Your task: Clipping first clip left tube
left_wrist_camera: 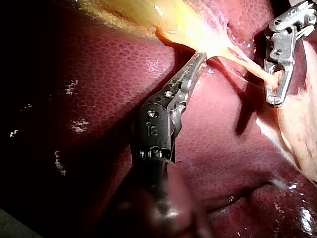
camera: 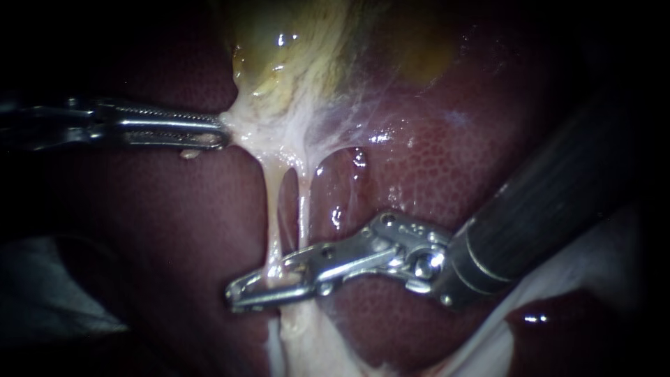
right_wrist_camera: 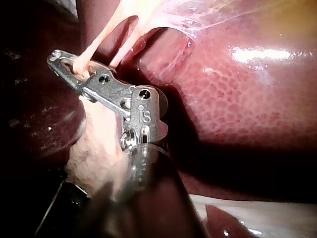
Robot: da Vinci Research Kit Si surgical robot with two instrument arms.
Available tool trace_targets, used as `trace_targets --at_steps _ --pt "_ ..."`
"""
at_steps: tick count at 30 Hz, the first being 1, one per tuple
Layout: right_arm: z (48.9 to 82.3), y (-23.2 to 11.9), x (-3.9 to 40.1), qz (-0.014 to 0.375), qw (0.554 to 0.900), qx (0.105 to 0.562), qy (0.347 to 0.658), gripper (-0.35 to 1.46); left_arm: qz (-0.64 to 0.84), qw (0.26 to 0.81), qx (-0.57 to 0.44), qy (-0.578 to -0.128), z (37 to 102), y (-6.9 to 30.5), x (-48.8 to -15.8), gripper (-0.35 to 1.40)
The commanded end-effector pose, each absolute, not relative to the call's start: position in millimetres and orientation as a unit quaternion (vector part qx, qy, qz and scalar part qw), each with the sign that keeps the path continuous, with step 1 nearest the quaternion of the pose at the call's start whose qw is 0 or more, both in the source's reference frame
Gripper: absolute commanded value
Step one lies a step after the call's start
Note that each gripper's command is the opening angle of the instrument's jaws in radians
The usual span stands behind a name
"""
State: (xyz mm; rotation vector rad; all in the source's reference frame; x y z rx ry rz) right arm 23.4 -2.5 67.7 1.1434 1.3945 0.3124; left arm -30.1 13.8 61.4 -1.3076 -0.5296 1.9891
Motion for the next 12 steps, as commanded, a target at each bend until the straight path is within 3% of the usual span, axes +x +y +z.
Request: trace_targets --at_steps 1,12 --pt "67.6 -2.5 23.4 0.134 0.61 0.495 0.604 -0.35 0.766 0.344 -0.503 -0.204 61.4 13.8 -30.1 -0.35" --pt "67.8 -2.6 23.4 0.135 0.611 0.494 0.604 -0.35 0.766 0.344 -0.503 -0.204 61.4 13.8 -30.1 -0.35"
